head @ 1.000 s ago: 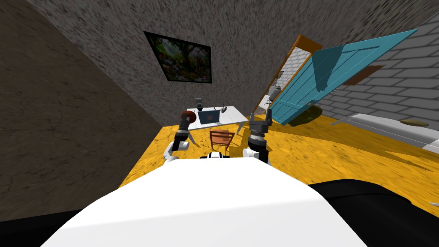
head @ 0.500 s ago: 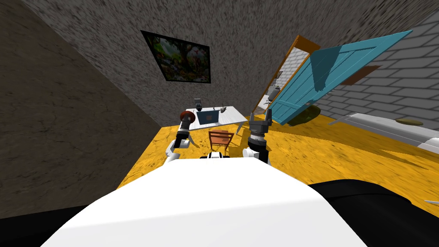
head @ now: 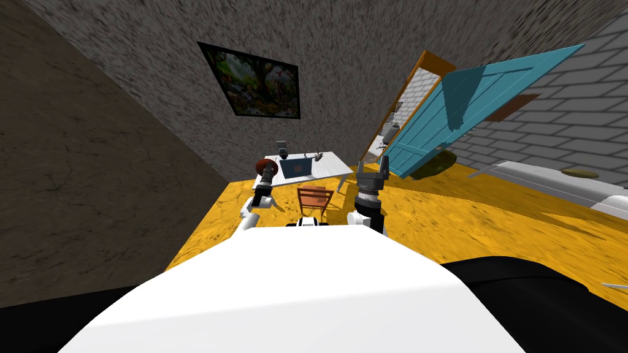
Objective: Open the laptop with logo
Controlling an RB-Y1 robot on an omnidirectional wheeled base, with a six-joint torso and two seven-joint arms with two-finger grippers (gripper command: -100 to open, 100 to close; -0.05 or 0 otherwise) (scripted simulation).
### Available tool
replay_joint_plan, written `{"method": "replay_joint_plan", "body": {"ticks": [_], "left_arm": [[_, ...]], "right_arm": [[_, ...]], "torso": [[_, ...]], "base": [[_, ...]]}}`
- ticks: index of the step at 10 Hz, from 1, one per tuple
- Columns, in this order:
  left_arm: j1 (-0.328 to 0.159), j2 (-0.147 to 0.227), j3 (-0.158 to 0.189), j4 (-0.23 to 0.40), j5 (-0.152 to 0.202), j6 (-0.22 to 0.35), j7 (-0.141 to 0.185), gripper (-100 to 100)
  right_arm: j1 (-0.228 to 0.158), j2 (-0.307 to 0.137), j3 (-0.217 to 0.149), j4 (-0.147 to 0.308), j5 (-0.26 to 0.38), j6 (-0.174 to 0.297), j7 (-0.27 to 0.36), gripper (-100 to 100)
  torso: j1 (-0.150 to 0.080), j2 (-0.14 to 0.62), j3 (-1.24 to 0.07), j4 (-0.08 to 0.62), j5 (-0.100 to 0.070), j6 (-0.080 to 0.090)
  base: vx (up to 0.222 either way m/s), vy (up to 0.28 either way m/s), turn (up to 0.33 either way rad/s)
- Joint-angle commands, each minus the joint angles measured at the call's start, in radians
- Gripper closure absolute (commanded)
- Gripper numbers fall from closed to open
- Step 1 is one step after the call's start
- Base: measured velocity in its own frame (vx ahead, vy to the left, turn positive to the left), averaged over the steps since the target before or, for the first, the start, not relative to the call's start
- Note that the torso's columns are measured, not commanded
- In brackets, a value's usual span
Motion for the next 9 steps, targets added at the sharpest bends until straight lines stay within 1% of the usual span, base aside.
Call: {"method": "replay_joint_plan", "body": {"ticks": [1,2,3,4,5,6,7,8,9], "left_arm": [[-0.048,0.007,0.006,0.066,-0.003,0.007,-0.01,-100],[-0.048,0.007,0.006,0.093,-0.003,0.007,-0.01,-100],[-0.083,0.014,0.01,0.127,-0.004,0.012,-0.016,-100],[-0.083,0.014,0.01,0.149,-0.004,0.012,-0.016,-100],[-0.119,0.022,0.014,0.183,-0.006,0.018,-0.022,-100],[-0.119,0.022,0.014,0.208,-0.006,0.018,-0.022,-100],[-0.154,0.029,0.019,0.249,-0.008,0.024,-0.028,-100],[-0.154,0.029,0.019,0.266,-0.008,0.024,-0.028,-100],[-0.189,0.037,0.023,0.295,-0.009,0.03,-0.034,-100]], "right_arm": [[0.0,0.0,0.0,0.0,0.0,0.0,0.0,0],[0.0,0.0,0.0,0.0,0.0,0.0,0.0,0],[0.0,0.0,0.0,0.0,0.0,0.0,0.0,0],[0.0,0.0,0.0,0.0,0.0,0.0,0.0,0],[0.0,0.0,0.0,0.0,0.0,0.0,0.0,0],[0.0,0.0,0.0,0.0,0.0,0.0,0.0,0],[0.0,0.0,0.0,0.0,0.0,0.0,0.0,0],[0.0,0.0,0.0,0.0,0.0,0.0,0.0,0],[0.0,0.0,0.0,0.0,0.0,0.0,0.0,0]], "torso": [[0.0,0.0,0.0,0.0,0.0,0.0],[0.0,0.0,0.0,0.0,0.0,0.0],[0.001,0.0,0.0,0.0,0.0,0.0],[0.0,0.0,0.0,0.0,0.0,0.0],[0.001,0.0,0.0,0.0,0.0,0.0],[0.0,0.0,0.0,0.0,0.0,0.0],[0.001,0.0,0.0,0.0,0.0,0.0],[0.001,0.0,0.0,0.0,0.0,0.0],[0.0,0.0,0.0,0.0,0.0,0.0]], "base": [[0.008,-0.016,-0.02],[0.008,-0.013,-0.012],[0.009,-0.016,-0.015],[0.008,-0.011,-0.009],[0.009,-0.013,-0.013],[0.009,-0.011,-0.012],[0.007,-0.012,-0.016],[0.006,-0.01,-0.009],[0.008,-0.012,-0.016]]}}
